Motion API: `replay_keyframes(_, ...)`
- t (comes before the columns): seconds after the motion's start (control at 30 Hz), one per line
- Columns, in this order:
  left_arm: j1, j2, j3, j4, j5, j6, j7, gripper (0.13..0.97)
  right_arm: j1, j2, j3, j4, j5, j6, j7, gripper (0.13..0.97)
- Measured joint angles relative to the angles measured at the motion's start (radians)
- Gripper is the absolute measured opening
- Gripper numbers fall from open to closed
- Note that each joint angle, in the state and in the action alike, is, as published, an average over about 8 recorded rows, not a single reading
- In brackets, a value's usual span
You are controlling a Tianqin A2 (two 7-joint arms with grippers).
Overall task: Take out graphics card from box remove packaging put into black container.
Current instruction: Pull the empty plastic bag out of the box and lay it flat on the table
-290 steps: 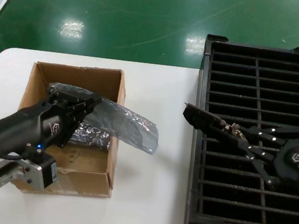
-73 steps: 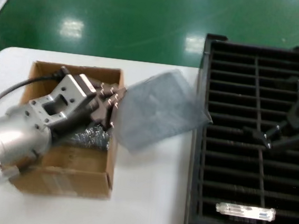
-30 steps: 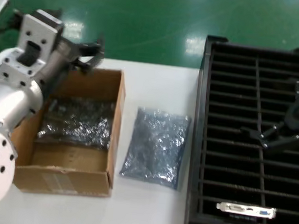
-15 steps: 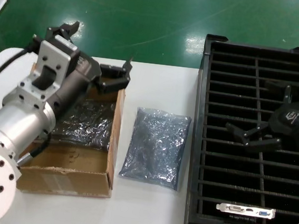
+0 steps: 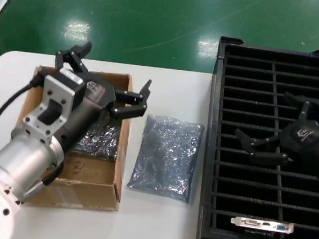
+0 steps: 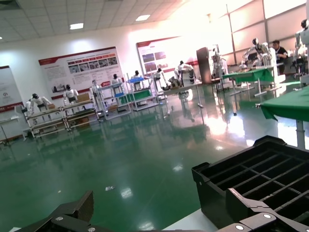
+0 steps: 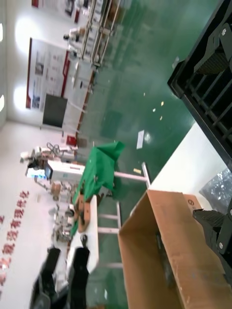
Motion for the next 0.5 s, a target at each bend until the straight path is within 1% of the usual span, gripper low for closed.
replay_keyframes(0.17, 0.035, -0.013, 0.009, 0.026, -0.101, -0.061, 0.07, 0.965, -0.058, -0.028, 0.019, 0.026, 0.007, 0.071, -0.012, 0.966)
replay_keyframes(0.5, 0.105, -0.04, 0.027, 0.079, -0.303, -0.183, 0.21, 0.965, -0.174, -0.085, 0.058, 0.077, 0.022, 0.214, -0.036, 0.966)
